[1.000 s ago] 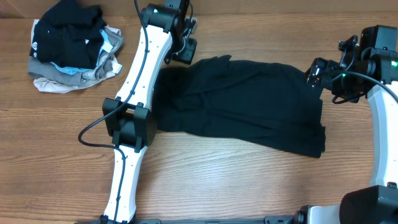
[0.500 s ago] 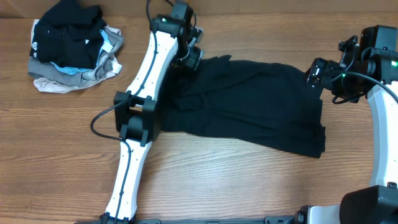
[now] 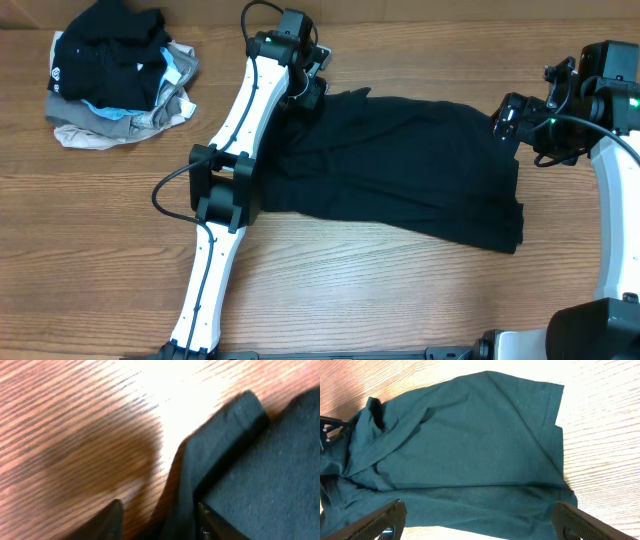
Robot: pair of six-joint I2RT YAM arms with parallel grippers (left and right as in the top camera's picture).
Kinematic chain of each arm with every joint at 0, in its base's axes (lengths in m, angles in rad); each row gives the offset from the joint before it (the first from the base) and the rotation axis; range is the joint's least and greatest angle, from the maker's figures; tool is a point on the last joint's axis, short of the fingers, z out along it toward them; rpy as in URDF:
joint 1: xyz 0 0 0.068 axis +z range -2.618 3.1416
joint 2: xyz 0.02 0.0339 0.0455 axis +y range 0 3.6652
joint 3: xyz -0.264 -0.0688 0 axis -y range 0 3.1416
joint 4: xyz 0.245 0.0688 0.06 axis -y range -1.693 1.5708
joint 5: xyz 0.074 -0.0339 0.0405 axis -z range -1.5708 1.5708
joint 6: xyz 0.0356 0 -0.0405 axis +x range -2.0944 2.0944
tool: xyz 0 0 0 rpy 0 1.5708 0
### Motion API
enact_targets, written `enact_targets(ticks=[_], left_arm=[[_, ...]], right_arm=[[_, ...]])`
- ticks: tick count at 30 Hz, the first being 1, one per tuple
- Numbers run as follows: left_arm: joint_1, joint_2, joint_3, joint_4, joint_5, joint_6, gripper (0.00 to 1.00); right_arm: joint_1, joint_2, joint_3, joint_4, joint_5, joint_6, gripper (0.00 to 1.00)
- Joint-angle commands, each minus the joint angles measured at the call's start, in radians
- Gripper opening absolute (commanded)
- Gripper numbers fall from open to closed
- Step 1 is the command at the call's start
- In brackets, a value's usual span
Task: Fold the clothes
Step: 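Grasp the T-shirt's upper right corner with the right gripper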
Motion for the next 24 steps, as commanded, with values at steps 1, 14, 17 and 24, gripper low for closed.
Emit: enact_targets(ticks=[1,14,17,24], left_arm=[[0.003,-0.006,0.014,0.018,0.016,0.013,0.38],[0.014,-0.026,0.047,-0.001,0.008,-0.019,0.04],[0.035,-0.055,0.115,-0.042,0.006,-0.043,0.04],[0.081,-0.155,0.285,-0.092,-0.022,-0.102,0.04]], right_arm=[[0.002,-0.006,-0.004,0.003,0.002,-0.007,0.97],[0.002,-0.006,-0.004,0.010,0.002,-0.007,0.97],[0.002,-0.005,-0.004,0.027,0.002,-0.007,0.97],[0.002,0.000,-0.004,0.142,0.002,-0.011,0.94]])
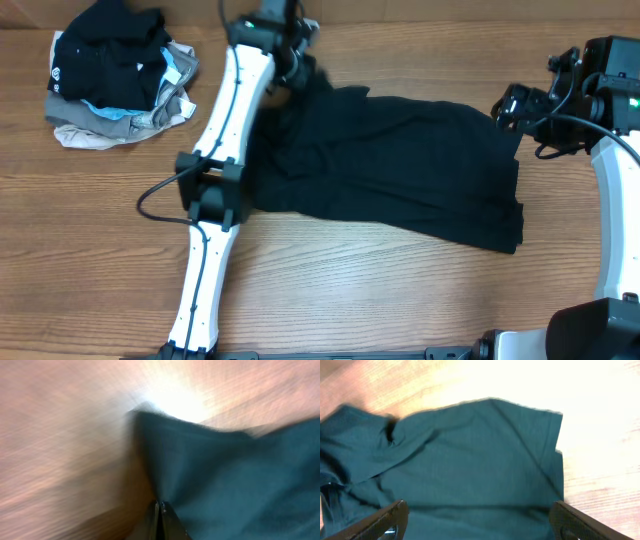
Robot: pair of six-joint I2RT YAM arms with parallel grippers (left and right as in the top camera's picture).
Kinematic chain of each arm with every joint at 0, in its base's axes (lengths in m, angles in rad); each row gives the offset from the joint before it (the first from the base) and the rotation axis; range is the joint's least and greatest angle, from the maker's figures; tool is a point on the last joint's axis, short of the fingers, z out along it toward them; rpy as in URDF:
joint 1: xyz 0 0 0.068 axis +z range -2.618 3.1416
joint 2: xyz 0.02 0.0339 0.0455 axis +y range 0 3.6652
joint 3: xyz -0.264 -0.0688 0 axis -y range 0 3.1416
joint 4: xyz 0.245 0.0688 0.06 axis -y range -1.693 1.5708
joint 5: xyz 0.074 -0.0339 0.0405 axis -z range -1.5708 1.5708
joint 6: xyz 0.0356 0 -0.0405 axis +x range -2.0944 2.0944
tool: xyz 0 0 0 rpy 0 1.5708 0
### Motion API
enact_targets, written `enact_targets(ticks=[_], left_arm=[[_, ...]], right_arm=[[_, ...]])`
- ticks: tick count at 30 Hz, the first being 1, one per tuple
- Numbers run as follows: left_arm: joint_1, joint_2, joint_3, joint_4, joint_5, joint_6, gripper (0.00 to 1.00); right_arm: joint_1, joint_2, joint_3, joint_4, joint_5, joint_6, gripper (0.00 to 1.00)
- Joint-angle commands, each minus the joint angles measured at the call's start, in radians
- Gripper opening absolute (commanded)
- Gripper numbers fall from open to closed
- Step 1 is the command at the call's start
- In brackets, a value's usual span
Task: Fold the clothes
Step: 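Grasp the T-shirt's upper right corner with the right gripper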
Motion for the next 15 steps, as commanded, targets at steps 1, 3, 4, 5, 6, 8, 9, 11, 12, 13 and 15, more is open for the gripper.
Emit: enact_targets(ticks=[1,3,4,5,6,8,9,11,12,13,15], left_arm=[[0.028,-0.132,0.090,0.000,-0.019,-0.045,0.04],[0.029,-0.154,0.098,0.004,-0.019,-0.045,0.04],[0.029,-0.161,0.098,0.005,-0.019,-0.045,0.04],[0.029,-0.164,0.098,0.007,-0.019,-0.045,0.04],[0.029,-0.165,0.099,0.007,-0.019,-0.045,0.04],[0.028,-0.165,0.098,0.003,-0.019,-0.045,0.04],[0.028,-0.165,0.098,0.000,-0.019,-0.045,0.04],[0.028,-0.165,0.098,-0.001,-0.019,-0.045,0.04],[0.028,-0.165,0.098,0.002,-0.019,-0.045,0.04],[0.028,-0.165,0.098,0.005,-0.019,-0.044,0.04],[0.027,-0.165,0.098,0.006,-0.019,-0.044,0.04]], right_arm=[[0.002,0.005,-0.003,0.046,0.003,-0.011,0.94],[0.002,0.023,-0.003,0.074,0.003,-0.012,0.95],[0.002,0.036,-0.003,0.087,0.002,-0.014,0.95],[0.002,0.054,-0.003,0.098,0.002,-0.014,0.95],[0.002,0.075,-0.003,0.113,0.002,-0.014,0.95],[0.002,0.126,-0.003,0.147,0.002,-0.014,0.95],[0.002,0.156,-0.003,0.167,0.002,-0.014,0.95],[0.002,0.218,-0.003,0.209,0.002,-0.014,0.95],[0.002,0.249,-0.003,0.227,0.002,-0.014,0.95],[0.002,0.277,-0.003,0.244,0.003,-0.014,0.95],[0.002,0.331,-0.003,0.275,0.006,-0.014,0.95]])
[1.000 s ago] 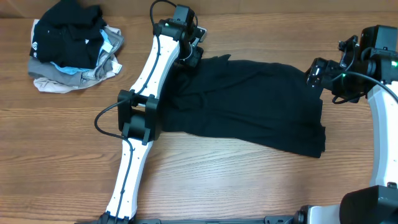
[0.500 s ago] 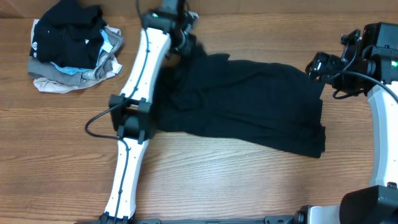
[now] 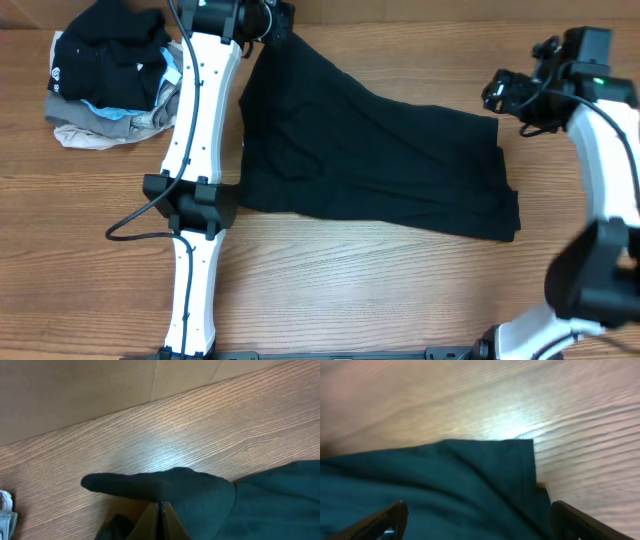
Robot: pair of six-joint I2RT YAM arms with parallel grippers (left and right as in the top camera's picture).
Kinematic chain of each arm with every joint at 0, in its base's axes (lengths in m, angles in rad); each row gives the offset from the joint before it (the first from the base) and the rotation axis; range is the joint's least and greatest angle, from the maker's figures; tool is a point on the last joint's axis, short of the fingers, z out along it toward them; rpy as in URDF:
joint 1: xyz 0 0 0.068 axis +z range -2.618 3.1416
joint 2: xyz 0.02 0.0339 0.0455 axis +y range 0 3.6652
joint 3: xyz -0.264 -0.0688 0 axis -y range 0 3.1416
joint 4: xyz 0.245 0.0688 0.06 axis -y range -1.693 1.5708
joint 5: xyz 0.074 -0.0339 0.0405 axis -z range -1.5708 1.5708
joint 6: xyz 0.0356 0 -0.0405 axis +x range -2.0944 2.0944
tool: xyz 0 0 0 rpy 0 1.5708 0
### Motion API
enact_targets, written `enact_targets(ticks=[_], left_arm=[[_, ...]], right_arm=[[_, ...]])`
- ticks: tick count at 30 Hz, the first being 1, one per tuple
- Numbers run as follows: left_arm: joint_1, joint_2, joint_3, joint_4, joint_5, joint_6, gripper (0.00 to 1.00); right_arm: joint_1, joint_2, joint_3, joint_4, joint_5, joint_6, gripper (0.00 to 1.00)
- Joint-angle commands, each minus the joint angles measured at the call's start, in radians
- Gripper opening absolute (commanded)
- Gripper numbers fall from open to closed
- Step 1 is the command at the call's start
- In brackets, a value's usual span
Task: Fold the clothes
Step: 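Grasp the T-shirt's upper right corner with the right gripper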
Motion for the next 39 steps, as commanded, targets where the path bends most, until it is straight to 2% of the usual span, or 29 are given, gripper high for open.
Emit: enact_targets(ticks=[1,4,13,18,28,35,39], left_arm=[[-0.003,-0.005,0.008,0.005,-0.010,-0.015,0.04],[-0.003,-0.005,0.008,0.002,-0.010,-0.015,0.04],[-0.003,-0.005,0.008,0.008,-0.038,-0.016,0.04],[-0.003,-0.005,0.008,-0.003,-0.054,-0.016,0.04],[-0.002,-0.005,0.007,-0.029,-0.104,-0.016,0.04],[-0.003,-0.005,0.007,-0.030,-0.104,-0.016,0.04],[-0.003,-0.005,0.006,-0.024,-0.105,-0.016,0.04]], right_arm=[[0.002,0.076,-0.003,0.039,0.009,-0.006,0.95],[0.002,0.143,-0.003,0.087,0.032,0.000,0.94],[0.002,0.241,-0.003,0.169,0.110,0.070,0.76],[0.006,0.272,-0.003,0.206,0.129,0.070,0.75],[0.006,0.320,-0.003,0.250,0.129,0.077,0.64],[0.008,0.351,-0.003,0.245,0.097,0.077,0.45],[0.014,0.368,-0.003,0.223,0.088,0.077,0.29]])
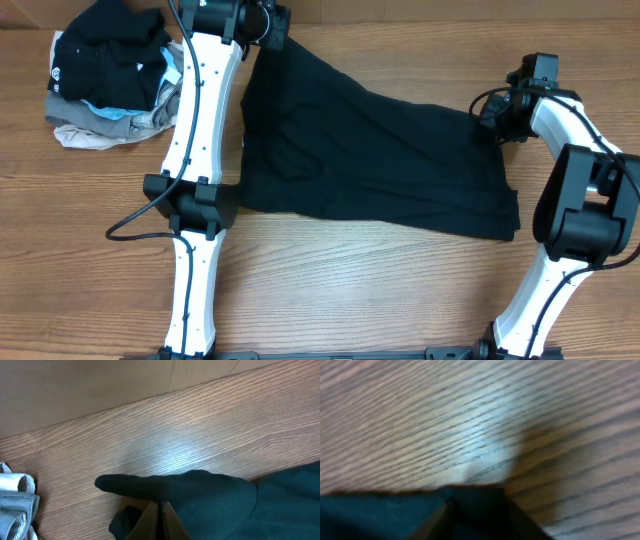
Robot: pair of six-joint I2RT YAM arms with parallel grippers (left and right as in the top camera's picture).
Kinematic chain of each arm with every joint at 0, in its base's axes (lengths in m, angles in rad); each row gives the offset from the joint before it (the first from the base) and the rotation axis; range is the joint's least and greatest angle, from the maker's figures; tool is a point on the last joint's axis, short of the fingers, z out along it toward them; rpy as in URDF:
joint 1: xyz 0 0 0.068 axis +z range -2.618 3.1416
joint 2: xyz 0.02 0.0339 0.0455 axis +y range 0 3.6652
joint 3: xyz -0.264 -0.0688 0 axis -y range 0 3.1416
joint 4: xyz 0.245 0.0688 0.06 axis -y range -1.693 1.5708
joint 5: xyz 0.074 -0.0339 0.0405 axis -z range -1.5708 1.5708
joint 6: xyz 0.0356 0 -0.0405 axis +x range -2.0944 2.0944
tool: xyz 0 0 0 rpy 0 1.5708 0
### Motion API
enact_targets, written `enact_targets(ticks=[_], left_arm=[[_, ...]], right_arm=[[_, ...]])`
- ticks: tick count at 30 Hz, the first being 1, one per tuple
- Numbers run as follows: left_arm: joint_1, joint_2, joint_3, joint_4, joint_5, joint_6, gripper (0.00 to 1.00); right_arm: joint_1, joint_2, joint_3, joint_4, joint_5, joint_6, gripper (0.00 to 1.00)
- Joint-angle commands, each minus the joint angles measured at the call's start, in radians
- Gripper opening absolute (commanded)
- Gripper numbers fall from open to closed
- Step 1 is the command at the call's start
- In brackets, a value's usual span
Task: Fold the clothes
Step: 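Grasp the T-shirt's upper right corner with the right gripper, then pull the right corner rightward with the right gripper, stretching the shirt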
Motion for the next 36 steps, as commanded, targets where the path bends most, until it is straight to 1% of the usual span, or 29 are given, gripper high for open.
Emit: enact_targets(ticks=[1,2,4,5,8,17,20,27,29,30,36], left_arm=[[-0.003,-0.005,0.006,0.008,-0.018,-0.014,0.04],[-0.002,-0.005,0.006,0.007,-0.018,-0.014,0.04],[-0.002,-0.005,0.006,0.000,-0.019,-0.014,0.04],[-0.002,-0.005,0.006,-0.003,-0.019,-0.014,0.04],[-0.002,-0.005,0.004,-0.003,-0.021,-0.014,0.04],[0.010,-0.005,0.004,0.010,-0.038,-0.014,0.04],[0.013,-0.005,0.004,-0.004,-0.042,-0.014,0.04],[0.016,-0.007,0.005,-0.109,-0.096,-0.015,0.04],[0.018,-0.010,0.005,-0.152,-0.096,-0.043,0.04],[0.021,-0.013,0.006,-0.182,-0.097,-0.060,0.04],[0.032,-0.023,0.009,-0.301,-0.095,-0.115,0.04]], right_arm=[[0.012,0.039,0.000,-0.008,-0.016,0.010,0.26],[0.012,0.039,0.004,-0.004,-0.016,0.034,0.22],[0.012,0.038,0.030,-0.011,-0.041,0.057,0.06],[0.012,0.037,0.051,-0.029,-0.062,0.057,0.04],[0.012,0.035,0.146,-0.106,-0.075,0.056,0.04],[-0.024,0.035,0.506,-0.388,-0.072,0.056,0.04],[-0.050,0.034,0.582,-0.499,-0.072,0.056,0.04],[-0.140,0.018,0.617,-0.748,-0.076,0.049,0.04],[-0.166,0.010,0.617,-0.803,-0.079,0.039,0.04],[-0.182,0.003,0.617,-0.838,-0.092,0.007,0.04],[-0.211,-0.039,0.617,-0.959,-0.091,-0.029,0.04]])
